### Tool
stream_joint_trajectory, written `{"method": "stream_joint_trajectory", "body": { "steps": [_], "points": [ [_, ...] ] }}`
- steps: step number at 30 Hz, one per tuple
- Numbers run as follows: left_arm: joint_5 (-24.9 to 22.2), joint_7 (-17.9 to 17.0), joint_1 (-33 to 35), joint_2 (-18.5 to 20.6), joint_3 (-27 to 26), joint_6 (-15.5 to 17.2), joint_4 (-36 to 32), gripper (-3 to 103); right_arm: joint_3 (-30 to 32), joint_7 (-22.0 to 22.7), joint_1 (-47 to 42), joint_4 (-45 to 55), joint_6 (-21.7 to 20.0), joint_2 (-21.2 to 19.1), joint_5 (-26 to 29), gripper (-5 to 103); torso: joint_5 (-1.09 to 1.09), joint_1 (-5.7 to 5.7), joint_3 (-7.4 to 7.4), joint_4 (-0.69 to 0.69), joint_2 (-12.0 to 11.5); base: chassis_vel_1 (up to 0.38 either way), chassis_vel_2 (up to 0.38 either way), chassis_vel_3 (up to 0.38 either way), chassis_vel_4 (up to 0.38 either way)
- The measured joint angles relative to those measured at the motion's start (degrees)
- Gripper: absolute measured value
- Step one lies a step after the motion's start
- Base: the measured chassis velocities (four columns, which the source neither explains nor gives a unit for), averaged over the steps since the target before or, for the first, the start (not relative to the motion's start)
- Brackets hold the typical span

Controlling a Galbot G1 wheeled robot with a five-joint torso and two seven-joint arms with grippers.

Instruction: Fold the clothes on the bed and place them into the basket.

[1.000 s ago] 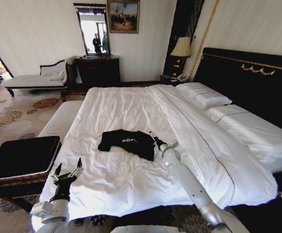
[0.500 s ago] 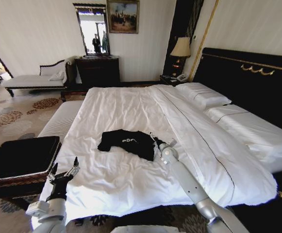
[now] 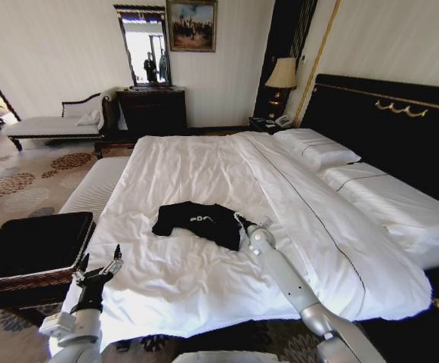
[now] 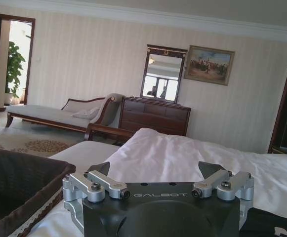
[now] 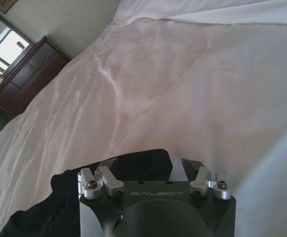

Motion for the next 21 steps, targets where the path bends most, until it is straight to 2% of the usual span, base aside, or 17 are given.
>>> {"method": "stream_joint_trajectory", "body": {
  "steps": [1,2,5,8,11,14,16,18,21],
  "points": [
    [0.0,0.0,0.0,0.0,0.0,0.0,0.0,100,0.0,0.0,0.0,0.0,0.0,0.0,0.0,75,0.00,0.00,0.00,0.00,0.0,0.000,0.000,0.000,0.000],
    [0.0,0.0,0.1,-0.1,-0.1,0.0,-0.1,100,0.0,0.0,0.0,0.2,0.0,0.1,0.0,65,0.00,0.00,0.00,0.00,0.0,0.000,0.000,0.000,0.000],
    [0.1,0.0,0.1,-0.2,0.0,-0.1,-0.1,100,0.0,-0.1,-0.1,0.4,0.0,0.1,-0.1,59,0.00,0.00,0.00,0.00,0.0,0.000,0.000,0.000,0.000],
    [0.4,0.0,0.3,-0.5,0.2,-0.3,-0.1,100,-0.1,-0.1,-0.5,0.5,0.0,-0.1,-0.7,43,0.00,0.00,0.00,0.00,0.0,0.000,0.000,0.000,0.000],
    [0.5,0.0,0.3,-0.7,0.4,-0.4,0.0,100,-0.1,-0.1,-0.8,0.5,0.0,-0.2,-1.2,37,0.00,0.00,0.00,-0.01,0.0,0.000,0.000,0.000,0.000],
    [0.7,0.0,0.3,-0.9,0.6,-0.5,0.0,100,-0.1,-0.2,-1.1,0.5,0.0,-0.3,-1.9,21,0.00,0.00,0.00,-0.01,0.0,0.000,0.000,0.000,0.000],
    [0.8,0.0,0.3,-0.9,0.6,-0.5,0.1,100,-0.1,-0.2,-1.1,0.5,0.0,-0.3,-2.2,21,0.00,0.00,0.00,-0.01,0.0,0.000,0.000,0.000,0.000],
    [0.7,-0.1,-0.5,-0.8,0.7,-0.2,0.4,100,-0.1,-1.3,-0.8,0.4,2.1,-0.2,-3.6,2,0.01,0.00,0.00,0.00,0.0,0.000,0.000,0.000,0.000],
    [0.2,-0.1,-1.7,-0.4,0.7,0.3,0.9,100,-0.1,-2.9,-0.7,1.0,3.7,-0.3,-4.7,1,0.01,0.00,0.00,0.01,0.0,0.000,0.000,0.000,0.000]
  ]
}}
